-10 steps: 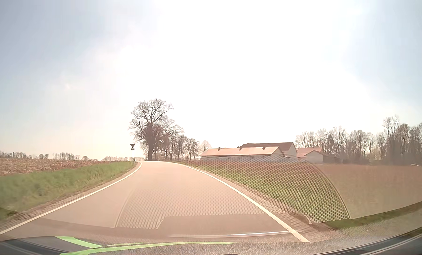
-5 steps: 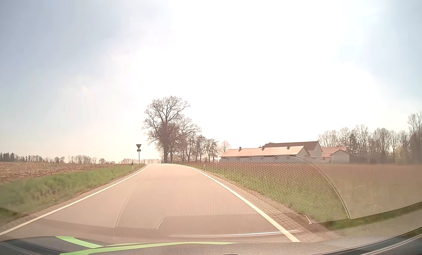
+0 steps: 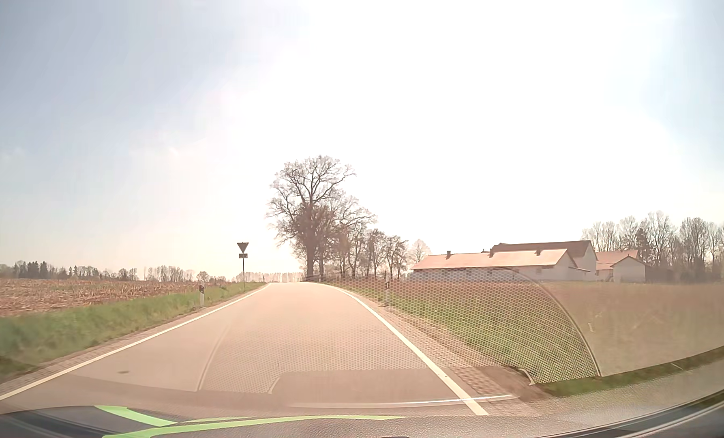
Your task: Follow the waypoints while adhering to traffic rules and regulations
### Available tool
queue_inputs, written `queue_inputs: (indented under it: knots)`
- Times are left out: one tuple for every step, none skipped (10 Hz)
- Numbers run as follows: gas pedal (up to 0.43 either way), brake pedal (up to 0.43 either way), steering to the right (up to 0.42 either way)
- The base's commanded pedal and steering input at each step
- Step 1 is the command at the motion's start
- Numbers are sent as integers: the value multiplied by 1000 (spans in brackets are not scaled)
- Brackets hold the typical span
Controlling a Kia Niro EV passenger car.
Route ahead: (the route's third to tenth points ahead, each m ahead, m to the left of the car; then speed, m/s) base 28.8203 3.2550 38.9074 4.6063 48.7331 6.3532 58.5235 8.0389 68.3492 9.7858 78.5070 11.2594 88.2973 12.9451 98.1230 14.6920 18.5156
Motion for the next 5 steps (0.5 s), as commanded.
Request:
queue_inputs:
  knots:
    - [370, 0, -42]
    - [370, 0, -44]
    - [370, 0, -44]
    - [370, 0, -44]
    - [370, 0, -41]
